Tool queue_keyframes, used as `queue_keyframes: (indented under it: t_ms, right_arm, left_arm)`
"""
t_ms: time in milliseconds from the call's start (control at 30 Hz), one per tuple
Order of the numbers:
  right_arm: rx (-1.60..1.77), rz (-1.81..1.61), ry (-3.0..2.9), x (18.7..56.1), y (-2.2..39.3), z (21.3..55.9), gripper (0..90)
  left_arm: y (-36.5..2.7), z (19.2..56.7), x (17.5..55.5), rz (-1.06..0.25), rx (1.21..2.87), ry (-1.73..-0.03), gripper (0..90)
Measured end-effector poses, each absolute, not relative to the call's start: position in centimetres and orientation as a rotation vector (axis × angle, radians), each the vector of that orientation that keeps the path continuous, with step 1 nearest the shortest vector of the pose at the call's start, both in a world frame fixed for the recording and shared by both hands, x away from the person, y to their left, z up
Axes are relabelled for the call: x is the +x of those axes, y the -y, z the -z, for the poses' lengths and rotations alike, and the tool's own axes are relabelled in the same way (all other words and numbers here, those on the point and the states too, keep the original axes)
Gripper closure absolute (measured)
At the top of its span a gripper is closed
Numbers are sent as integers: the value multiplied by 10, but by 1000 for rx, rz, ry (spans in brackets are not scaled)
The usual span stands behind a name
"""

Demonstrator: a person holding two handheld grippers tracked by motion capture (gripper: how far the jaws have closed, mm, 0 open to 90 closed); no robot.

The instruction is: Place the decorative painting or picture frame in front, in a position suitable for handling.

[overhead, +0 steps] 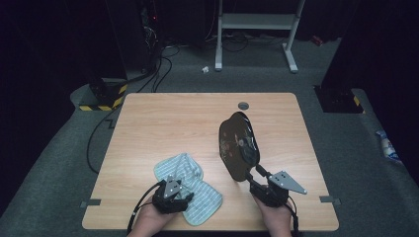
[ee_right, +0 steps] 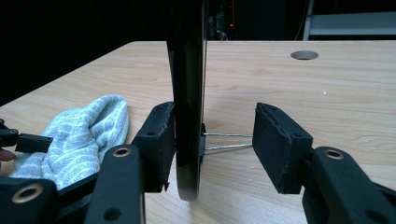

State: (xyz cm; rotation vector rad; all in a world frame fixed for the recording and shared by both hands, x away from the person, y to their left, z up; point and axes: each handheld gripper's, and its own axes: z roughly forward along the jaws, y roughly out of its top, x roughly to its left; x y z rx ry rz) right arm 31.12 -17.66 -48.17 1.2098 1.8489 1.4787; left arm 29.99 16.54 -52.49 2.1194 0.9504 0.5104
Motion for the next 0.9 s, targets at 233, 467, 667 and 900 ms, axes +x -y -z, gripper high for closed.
queue_keyframes:
  t_ms: [233,467,667,900]
  right_arm:
    - [1214,-1484,-1845,312,178,481,482]
    - [1212,-1483,-1848,312,177,482,483]
    - [1209,-1483,-1846,311,178,481,479]
    - [1197,-1477,-1850,311,179,480,476]
  left_arm:
    - [-180,510,289,-522,1994,-918,396]
    - [-183,511,297,-494,2004,-952,268]
    - [-173,525,305,-448,2112,-1002,320]
    - [-168,525,298,-451,2120,-901,630]
